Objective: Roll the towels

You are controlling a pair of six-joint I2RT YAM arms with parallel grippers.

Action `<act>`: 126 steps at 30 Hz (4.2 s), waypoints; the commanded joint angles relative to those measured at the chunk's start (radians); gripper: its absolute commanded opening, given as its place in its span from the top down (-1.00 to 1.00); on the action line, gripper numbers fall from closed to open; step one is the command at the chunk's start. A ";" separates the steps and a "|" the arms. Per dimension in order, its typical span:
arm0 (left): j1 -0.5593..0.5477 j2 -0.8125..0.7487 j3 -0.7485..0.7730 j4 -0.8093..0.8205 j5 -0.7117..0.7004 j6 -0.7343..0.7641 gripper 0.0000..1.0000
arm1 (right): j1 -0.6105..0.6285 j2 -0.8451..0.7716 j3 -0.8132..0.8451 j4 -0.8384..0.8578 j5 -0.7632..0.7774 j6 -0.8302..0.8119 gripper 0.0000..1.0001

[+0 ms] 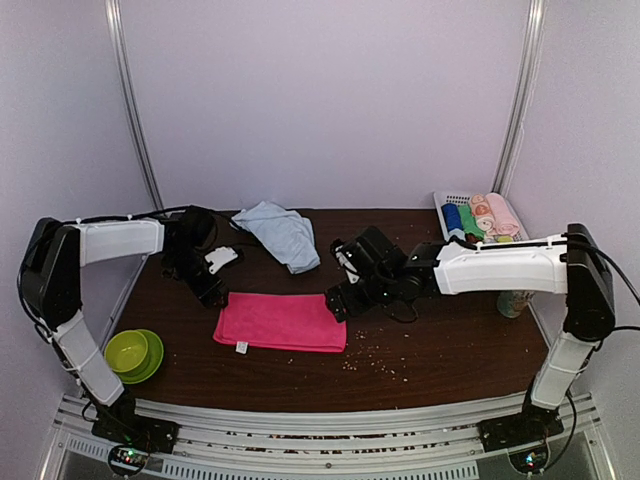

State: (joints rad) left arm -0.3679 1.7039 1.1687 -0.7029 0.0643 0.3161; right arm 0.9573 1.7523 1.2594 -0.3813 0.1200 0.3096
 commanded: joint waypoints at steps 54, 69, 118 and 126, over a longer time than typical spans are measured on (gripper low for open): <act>-0.252 0.089 0.354 -0.028 -0.205 0.101 -0.96 | -0.127 0.088 0.055 -0.153 0.340 -0.024 -0.99; -0.109 0.034 0.055 -0.126 0.291 0.122 -0.96 | -0.112 0.247 0.085 -0.222 0.284 -0.096 -0.99; -0.219 0.267 0.289 0.036 -0.129 -0.027 -0.95 | 0.040 -0.191 -0.294 -0.036 0.220 0.035 -0.99; -0.130 0.194 0.264 0.027 0.161 -0.003 -0.83 | 0.039 -0.089 -0.162 -0.050 0.193 -0.005 -0.99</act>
State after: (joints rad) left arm -0.5636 1.9591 1.4231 -0.6975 0.0349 0.2993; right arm 0.9977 1.6257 1.0397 -0.4381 0.3138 0.3302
